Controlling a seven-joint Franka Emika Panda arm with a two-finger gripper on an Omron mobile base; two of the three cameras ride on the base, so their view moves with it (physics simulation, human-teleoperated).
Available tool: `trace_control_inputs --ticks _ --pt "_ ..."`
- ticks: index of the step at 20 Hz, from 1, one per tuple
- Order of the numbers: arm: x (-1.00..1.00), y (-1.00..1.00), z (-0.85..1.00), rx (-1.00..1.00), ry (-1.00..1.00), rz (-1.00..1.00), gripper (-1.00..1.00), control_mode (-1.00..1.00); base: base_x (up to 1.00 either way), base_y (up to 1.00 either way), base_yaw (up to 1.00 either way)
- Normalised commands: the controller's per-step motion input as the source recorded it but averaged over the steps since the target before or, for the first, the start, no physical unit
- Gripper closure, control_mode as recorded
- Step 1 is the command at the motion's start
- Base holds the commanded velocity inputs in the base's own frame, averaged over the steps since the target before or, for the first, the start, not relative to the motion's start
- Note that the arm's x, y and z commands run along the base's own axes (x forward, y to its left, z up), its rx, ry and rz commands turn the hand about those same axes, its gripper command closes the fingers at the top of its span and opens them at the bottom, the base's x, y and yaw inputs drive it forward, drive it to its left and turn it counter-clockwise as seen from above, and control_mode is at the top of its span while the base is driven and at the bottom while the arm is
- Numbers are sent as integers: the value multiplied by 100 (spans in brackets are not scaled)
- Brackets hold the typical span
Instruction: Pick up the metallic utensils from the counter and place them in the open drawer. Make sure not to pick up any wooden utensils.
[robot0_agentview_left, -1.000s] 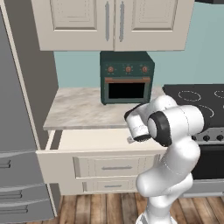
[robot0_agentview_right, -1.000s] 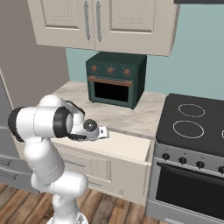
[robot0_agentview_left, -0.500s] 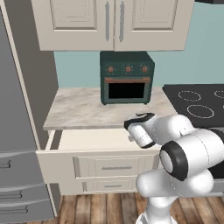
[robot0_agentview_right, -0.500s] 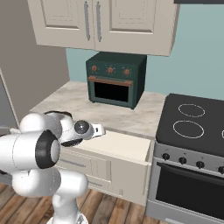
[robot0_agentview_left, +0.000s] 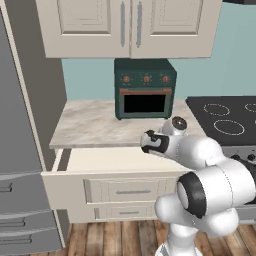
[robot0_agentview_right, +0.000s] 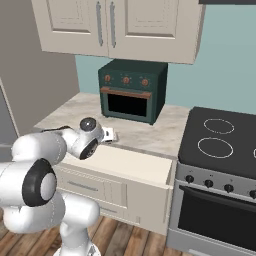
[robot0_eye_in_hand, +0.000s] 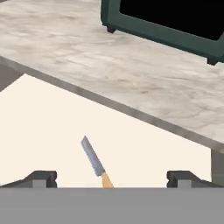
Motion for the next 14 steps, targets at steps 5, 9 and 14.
trace_control_inputs --ticks 5,9,14 --pt "49 0 63 0 17 0 -100 -100 0 0 0" --pt "-10 -10 65 2 13 0 -100 -100 0 0 0" --pt "-97 -19 29 15 -7 0 -100 -100 0 0 0"
